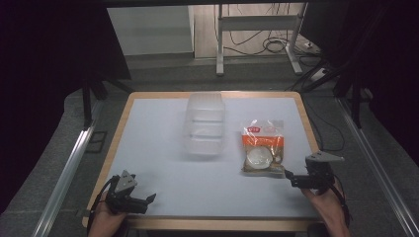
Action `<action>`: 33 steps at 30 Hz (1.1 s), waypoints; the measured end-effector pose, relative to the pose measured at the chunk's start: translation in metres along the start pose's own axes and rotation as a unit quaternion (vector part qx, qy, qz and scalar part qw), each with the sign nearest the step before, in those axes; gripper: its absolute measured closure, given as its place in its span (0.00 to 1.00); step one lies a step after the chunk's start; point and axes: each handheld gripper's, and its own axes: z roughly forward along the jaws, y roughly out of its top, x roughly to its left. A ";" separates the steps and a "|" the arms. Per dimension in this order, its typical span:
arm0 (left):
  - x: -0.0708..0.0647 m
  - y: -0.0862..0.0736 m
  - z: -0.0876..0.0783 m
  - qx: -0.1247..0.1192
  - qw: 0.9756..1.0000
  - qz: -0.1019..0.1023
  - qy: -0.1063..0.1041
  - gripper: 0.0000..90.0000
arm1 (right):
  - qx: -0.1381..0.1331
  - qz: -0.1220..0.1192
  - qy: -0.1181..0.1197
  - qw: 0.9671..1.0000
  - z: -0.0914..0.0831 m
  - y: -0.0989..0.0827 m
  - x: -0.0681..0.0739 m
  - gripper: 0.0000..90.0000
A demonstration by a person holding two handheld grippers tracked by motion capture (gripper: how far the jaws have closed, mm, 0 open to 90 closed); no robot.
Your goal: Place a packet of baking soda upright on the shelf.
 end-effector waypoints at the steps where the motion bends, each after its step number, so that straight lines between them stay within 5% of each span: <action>1: 0.001 0.000 0.000 -0.001 1.000 -0.004 -0.002 0.01 | 0.002 0.000 0.001 1.000 0.001 -0.001 -0.001 0.11; 12: -0.001 0.000 0.000 0.001 1.000 0.004 -0.001 0.01 | -0.015 0.041 0.019 0.999 -0.002 -0.002 -0.010 0.14; 17: 0.000 0.000 0.000 0.001 1.000 0.004 -0.003 0.01 | -0.007 0.040 0.025 0.999 -0.001 -0.001 -0.011 0.18; 20: 0.000 0.000 0.000 0.002 1.000 0.006 -0.003 0.01 | 0.021 0.021 0.019 0.999 0.000 -0.002 -0.011 0.30; 33: -0.001 0.000 0.001 0.003 1.000 0.007 -0.003 0.02 | 0.038 0.012 0.030 0.999 0.006 0.000 -0.010 0.84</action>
